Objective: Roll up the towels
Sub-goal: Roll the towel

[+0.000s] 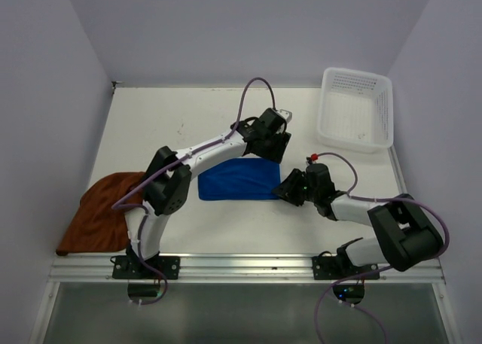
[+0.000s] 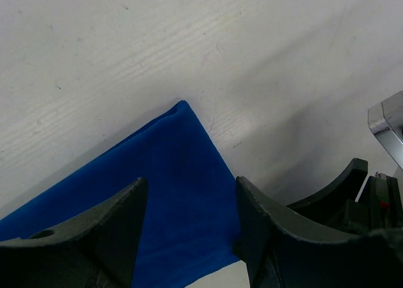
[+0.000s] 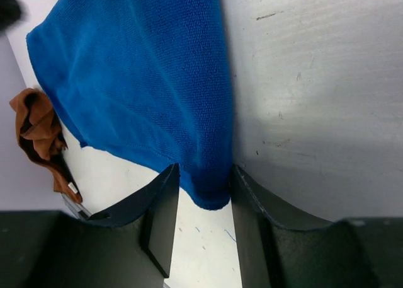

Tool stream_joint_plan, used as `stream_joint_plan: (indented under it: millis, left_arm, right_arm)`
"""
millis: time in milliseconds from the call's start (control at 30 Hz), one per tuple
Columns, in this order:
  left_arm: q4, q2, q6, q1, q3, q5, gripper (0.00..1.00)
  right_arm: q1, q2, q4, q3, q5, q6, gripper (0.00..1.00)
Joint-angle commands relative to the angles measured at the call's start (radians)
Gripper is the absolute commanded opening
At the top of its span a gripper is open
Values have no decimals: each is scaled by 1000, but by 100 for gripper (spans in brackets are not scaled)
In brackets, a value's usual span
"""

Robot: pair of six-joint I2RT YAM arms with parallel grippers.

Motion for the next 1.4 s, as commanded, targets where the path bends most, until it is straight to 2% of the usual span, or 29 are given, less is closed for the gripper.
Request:
stream_joint_plan:
  millis: [0,400,767,967,1033,1067,1167,1233,1367]
  left_arm:
    - [-32,28,-65,-3,68,64,61]
    - [1,147,-77,-3,88,81,58]
    - [-32,245,-51,-6,140,20,55]
    - [-143,289,-23,-17,204,-87,49]
    - [-171,300,-19,-26,226,-127,48]
    - [-185,302,-13,-29,227,-153,48]
    - [-194,302,-13,-36,223,-164,47]
    - [-194,303,-17,-36,217,-163,47]
    - [-159,291,-22,-36,185,-129,43]
  right_arm:
    - [7,40,67,-24,-1,21,41]
    - [8,118,171,-62,-34,39,26]
    - [8,200,239,-73,-59,31,24]
    - [8,134,89,-41,-12,-28,23]
    - [7,91,3,-30,4,-65,26]
    - [8,72,-26,-20,16,-73,30]
    - [8,16,-108,-7,45,-108,33]
    - [8,-3,-134,-3,53,-125,27]
    - [8,-9,-145,11,41,-142,26]
